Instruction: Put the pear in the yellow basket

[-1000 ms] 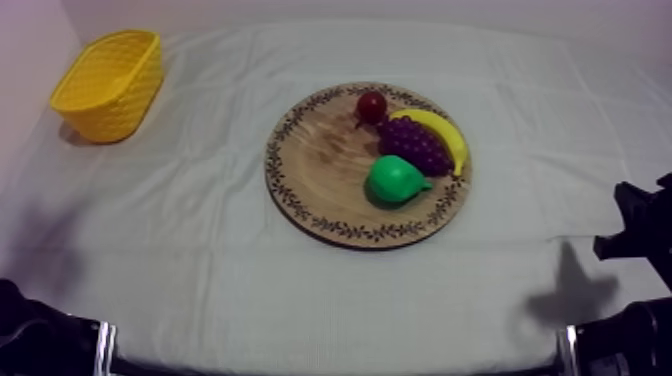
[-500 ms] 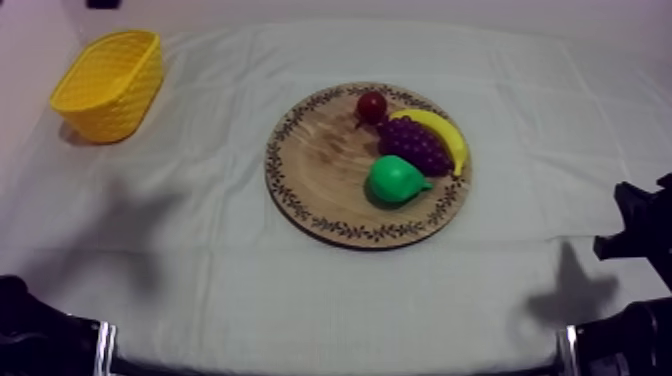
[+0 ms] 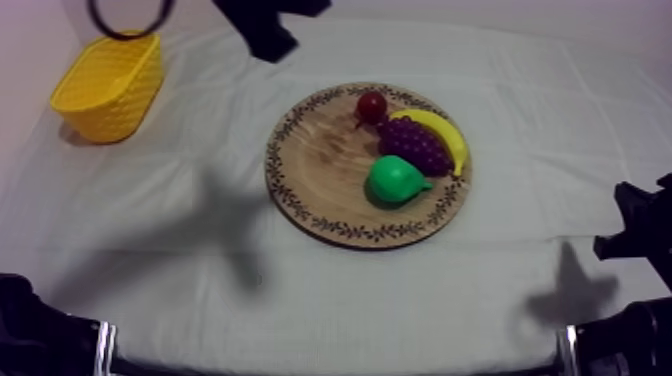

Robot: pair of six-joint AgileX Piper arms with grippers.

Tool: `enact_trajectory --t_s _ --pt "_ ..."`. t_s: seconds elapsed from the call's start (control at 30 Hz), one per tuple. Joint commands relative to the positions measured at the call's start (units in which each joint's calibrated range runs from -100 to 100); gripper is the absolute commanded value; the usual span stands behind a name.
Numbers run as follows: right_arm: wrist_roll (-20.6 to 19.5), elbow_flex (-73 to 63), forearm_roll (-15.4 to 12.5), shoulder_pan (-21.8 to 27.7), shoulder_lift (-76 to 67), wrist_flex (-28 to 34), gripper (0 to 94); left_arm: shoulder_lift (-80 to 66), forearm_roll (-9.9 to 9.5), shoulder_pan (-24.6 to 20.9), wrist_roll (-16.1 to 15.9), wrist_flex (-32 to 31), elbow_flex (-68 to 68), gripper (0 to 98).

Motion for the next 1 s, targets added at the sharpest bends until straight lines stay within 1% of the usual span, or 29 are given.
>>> enact_trajectory --t_s 0.0,0.03,0.2,0.27,0.33,0.37,0.4,0.47,0.5,0.57,0.63,0.7,0.77,0.97 --pt "-0.01 -0.01 0.0 -0.01 -0.01 0.0 0.3 4.47 -0.07 0.09 -0.09 0.03 -1.2 0.5" --pt "-0.01 -0.01 0.0 -0.01 -0.01 0.0 0.3 5.77 -0.03 0.12 -0.16 0.13 -1.84 0.7" --pt "-0.01 -0.01 0.0 -0.01 -0.01 0.0 0.3 11.09 0.36 0.23 -1.26 1.56 -4.99 8.4" --pt "-0.01 -0.01 0.0 -0.01 -0.01 0.0 0.3 12.37 0.45 0.36 -1.48 1.69 -5.51 13.5" --pt "-0.01 -0.01 0.0 -0.01 -0.01 0.0 0.3 13.34 0.51 0.58 -1.55 1.68 -5.77 21.1" --pt "-0.01 -0.01 0.0 -0.01 -0.01 0.0 0.3 13.73 0.54 0.66 -1.48 1.67 -5.88 26.7" --pt "-0.01 -0.01 0.0 -0.01 -0.01 0.0 0.3 14.11 0.58 0.72 -1.34 1.69 -5.95 34.8" --pt "-0.01 -0.01 0.0 -0.01 -0.01 0.0 0.3 14.99 0.72 0.78 -1.33 2.12 -6.02 57.0" --pt "-0.01 -0.01 0.0 -0.01 -0.01 0.0 0.3 15.43 0.73 0.82 -1.4 2.54 -6.15 65.4" --pt "-0.01 -0.01 0.0 -0.01 -0.01 0.0 0.3 16.22 0.64 0.93 -1.61 3.26 -6.37 77.7" --pt "-0.01 -0.01 0.0 -0.01 -0.01 0.0 0.3 16.89 0.63 1.01 -1.73 3.88 -6.47 85.3" --pt "-0.01 -0.01 0.0 -0.01 -0.01 0.0 0.3 17.64 0.96 0.98 -1.96 4.38 -6.67 90.0" --pt "-0.01 -0.01 0.0 -0.01 -0.01 0.0 0.3 18.38 1.2 1.03 -2.06 4.73 -6.76 92.6" --pt "-0.01 -0.01 0.0 -0.01 -0.01 0.0 0.3 21.62 1.42 1.51 -2.75 5.03 -7.01 95.4"
